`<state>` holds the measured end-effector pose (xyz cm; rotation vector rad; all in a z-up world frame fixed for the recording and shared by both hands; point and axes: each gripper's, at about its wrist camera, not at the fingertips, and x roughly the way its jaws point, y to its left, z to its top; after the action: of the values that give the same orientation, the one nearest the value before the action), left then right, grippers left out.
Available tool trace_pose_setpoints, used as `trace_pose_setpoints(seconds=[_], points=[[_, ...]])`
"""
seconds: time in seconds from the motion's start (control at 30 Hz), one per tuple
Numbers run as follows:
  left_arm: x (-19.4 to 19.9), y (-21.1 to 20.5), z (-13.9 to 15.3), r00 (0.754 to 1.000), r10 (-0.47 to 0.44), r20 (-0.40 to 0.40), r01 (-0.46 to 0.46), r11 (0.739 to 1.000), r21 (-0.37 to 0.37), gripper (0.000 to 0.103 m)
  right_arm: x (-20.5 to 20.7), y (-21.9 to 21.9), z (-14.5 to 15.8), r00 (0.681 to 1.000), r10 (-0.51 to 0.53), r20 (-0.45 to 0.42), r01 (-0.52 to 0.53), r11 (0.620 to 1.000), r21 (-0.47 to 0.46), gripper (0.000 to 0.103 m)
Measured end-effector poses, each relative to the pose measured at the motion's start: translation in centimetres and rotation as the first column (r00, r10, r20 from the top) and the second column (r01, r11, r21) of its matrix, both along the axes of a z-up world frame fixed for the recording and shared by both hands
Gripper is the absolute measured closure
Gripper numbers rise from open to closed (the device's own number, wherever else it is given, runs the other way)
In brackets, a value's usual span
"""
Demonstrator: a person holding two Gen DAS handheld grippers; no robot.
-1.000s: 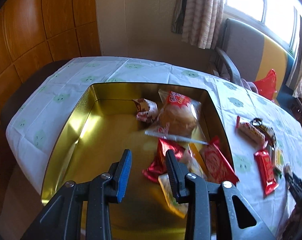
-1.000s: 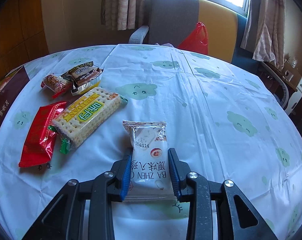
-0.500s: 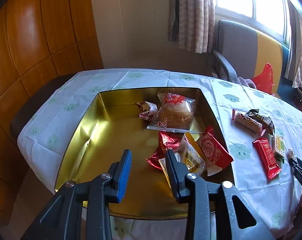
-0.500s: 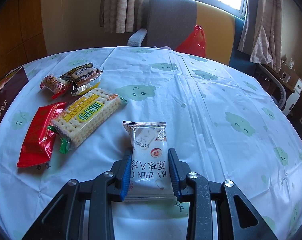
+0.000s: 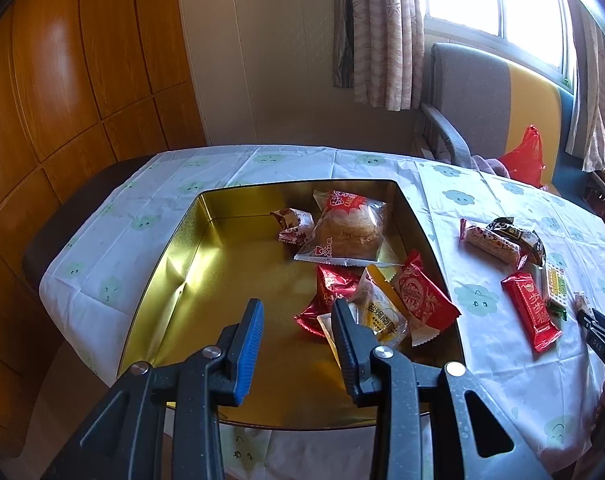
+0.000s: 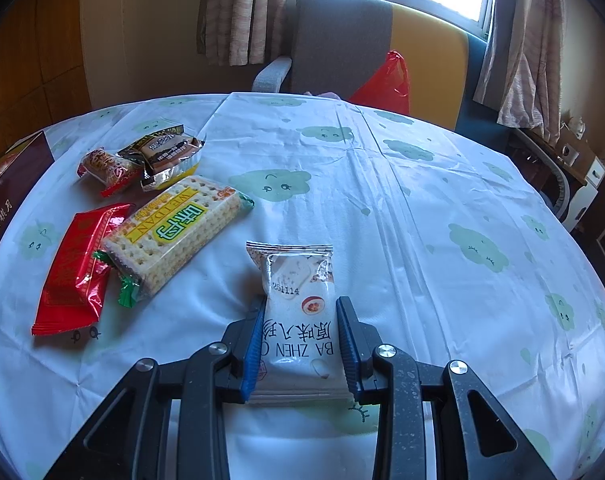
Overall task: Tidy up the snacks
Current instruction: 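Carry the white BA ZHEN bag toward the gold tin with the right tool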
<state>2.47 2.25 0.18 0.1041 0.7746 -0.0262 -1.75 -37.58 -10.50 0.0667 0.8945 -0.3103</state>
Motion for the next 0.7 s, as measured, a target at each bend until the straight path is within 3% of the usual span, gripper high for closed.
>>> trace_pose_setpoints(seconds=[0.3,0.47,0.6,0.7], points=[[-0.3,0.6,-0.6,1.000,0.011,-0.013,-0.011,1.000,0.004,0.068,0.4,0.0,0.4,0.999,-0.025,-0.028,0.025,1.000,0.009,0.070],[-0.3,1.8,-1.2,0.999,0.040,-0.025,-0.041,0.999,-0.004,0.068,0.2,-0.1,1.6,0.999,-0.036,-0.015,0.037,0.997,0.067,0.070],[-0.1,3.2,-1.5,0.996,0.083,-0.028,-0.083,0.996,-0.013,0.068,0.1,1.4,4.1,0.999,0.018,0.034,-0.021,0.995,0.096,0.070],[0.0,4.7,-1.6,0.991,0.128,-0.029,-0.129,0.991,-0.022,0.068,0.7,4.1,5.9,0.989,0.133,0.070,-0.142,0.979,0.147,0.070]])
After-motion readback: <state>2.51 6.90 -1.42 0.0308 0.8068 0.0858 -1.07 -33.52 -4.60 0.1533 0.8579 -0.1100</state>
